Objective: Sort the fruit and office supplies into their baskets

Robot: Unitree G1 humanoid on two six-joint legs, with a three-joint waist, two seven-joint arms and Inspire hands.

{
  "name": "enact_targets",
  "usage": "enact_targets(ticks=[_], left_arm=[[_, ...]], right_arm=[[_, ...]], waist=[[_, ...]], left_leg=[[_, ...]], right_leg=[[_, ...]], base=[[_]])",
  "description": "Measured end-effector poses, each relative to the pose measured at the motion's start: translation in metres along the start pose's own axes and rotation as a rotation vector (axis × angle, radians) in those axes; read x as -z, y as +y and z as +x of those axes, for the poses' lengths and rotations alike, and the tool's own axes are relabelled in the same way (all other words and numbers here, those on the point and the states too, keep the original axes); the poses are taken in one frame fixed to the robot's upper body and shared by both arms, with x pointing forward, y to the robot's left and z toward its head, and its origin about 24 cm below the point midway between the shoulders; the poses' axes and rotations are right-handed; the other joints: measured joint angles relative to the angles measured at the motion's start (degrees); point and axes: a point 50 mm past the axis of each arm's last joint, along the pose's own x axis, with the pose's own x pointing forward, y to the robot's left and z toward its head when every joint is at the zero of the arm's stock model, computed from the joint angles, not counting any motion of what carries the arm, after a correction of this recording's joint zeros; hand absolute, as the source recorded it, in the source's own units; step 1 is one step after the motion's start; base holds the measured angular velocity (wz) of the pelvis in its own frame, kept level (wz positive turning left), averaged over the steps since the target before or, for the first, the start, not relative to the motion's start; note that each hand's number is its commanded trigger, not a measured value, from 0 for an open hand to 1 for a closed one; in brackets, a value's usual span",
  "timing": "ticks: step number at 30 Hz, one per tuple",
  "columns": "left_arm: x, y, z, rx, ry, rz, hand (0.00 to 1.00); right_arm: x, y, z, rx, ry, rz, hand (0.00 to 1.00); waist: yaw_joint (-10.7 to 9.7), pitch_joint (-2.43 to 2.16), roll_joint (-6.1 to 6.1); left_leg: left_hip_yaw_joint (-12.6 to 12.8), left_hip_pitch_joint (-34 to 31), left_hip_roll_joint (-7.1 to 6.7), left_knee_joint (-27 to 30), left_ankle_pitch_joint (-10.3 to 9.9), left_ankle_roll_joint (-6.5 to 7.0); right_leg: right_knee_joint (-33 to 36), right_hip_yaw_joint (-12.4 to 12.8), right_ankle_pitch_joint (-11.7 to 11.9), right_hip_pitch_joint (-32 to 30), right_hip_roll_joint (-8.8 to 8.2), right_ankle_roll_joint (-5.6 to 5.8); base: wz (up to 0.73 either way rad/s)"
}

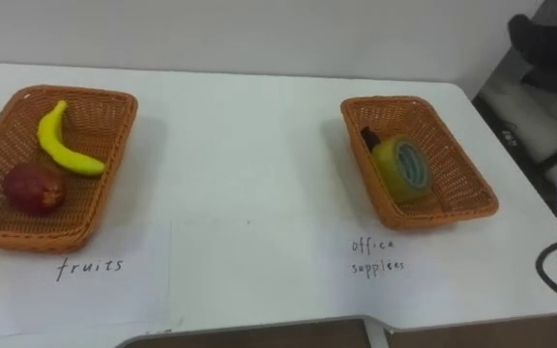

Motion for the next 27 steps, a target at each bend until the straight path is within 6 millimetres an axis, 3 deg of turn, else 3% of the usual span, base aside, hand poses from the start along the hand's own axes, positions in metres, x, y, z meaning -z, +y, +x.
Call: enact_targets(ticks=[11, 16, 22, 27], left_arm=[[0.001, 0.003, -0.001, -0.042, -0.021, -0.012, 0.0], [0.004, 0.003, -0.002, -0.054, -0.016, -0.012, 0.0], [0.0, 0.003, -0.003, -0.068, -0.027, -0.052, 0.0], [-0.001, 0.004, -0.003, -0.079, -0.025, -0.094, 0.0]], right_arm=[[0.033, -0.042, -0.026, 0.171, 0.094, -0.09, 0.0], [0.055, -0.069, -0.047, 0.283, 0.218, -0.056, 0.0], [0.086, -0.091, -0.075, 0.417, 0.4, -0.033, 0.0], [0.108, -0.099, -0.093, 0.513, 0.521, -0.056, 0.0]], waist=[[-1.97, 0.05, 0.11], [-1.84, 0.23, 0.6], [-2.67, 0.14, 1.05], [-2.61, -0.05, 1.6]], left_leg=[[0.71, 0.17, 0.11, -0.25, -0.16, -0.07], [1.95, 0.53, 0.54, -0.26, -0.56, -0.34], [2.26, 0.42, 0.6, -0.25, -0.68, -0.51], [3.35, 0.08, 0.67, -0.25, -0.73, -0.61]], right_leg=[[0.06, 1.39, 0.0, -0.47, 0.4, 0.0], [0.04, 1.52, -0.1, -0.44, 0.79, -0.16], [-0.1, 1.6, -0.37, -0.74, 0.91, -0.5], [-0.02, 2.94, -0.39, -1.38, 1.34, -0.53]], base=[[-0.04], [-0.12], [-0.04], [-0.1]])
